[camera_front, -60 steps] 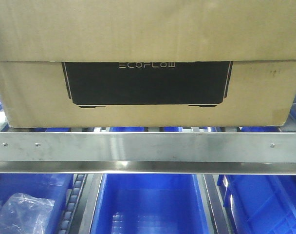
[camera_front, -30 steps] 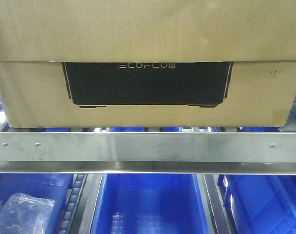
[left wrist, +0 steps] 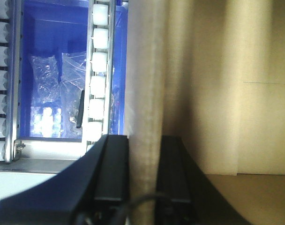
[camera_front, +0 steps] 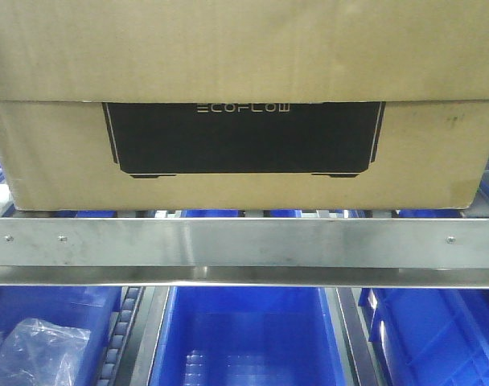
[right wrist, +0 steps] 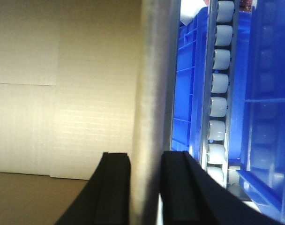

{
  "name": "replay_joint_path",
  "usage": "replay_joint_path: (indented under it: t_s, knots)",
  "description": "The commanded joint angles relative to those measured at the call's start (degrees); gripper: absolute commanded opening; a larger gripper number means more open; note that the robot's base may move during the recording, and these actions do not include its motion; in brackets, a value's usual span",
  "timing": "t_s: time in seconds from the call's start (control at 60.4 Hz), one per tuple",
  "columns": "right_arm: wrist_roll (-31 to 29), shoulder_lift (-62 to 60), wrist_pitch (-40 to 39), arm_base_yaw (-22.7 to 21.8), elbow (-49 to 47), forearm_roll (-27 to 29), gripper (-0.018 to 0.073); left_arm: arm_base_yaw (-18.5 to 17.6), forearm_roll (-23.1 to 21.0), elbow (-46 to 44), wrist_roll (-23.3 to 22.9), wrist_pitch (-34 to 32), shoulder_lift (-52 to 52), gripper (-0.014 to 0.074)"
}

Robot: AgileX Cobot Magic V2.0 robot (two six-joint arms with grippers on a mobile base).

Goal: Grab box from left shelf to table start

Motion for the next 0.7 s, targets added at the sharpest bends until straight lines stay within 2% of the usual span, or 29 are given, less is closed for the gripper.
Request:
replay_joint_path:
  t_s: [0.0, 0.083, 0.133, 0.48, 0.679]
  knots:
    - [1.1, -1.7, -2.5, 0.0, -1.9, 0.5, 0.0026, -0.2, -2.6, -1.7, -1.1, -3.2, -2.5, -0.0085]
    - [3.1, -1.7, -4.0, 0.0, -1.9, 0.5, 0.0026, -0.2, -2.4, -1.7, -5.7, -3.5, -2.6, -0.0085]
    - [3.9, -2.2, -5.1, 0.0, -1.9, 0.5, 0.0026, -0.2, -2.4, -1.7, -7.0, -4.2, -3.1, -0.0085]
    - [4.8, -7.8, -5.2, 0.1, -1.1, 0.5, 0.0026, -0.2, -2.2, -1.7, -7.9, -4.0, -8.0, -0.0085]
    - [4.8, -13.3, -6.6, 0.1, 4.4, 0.5, 0.0026, -0.2, -2.2, 0.3, -7.9, -4.3, -11.8, -0.0085]
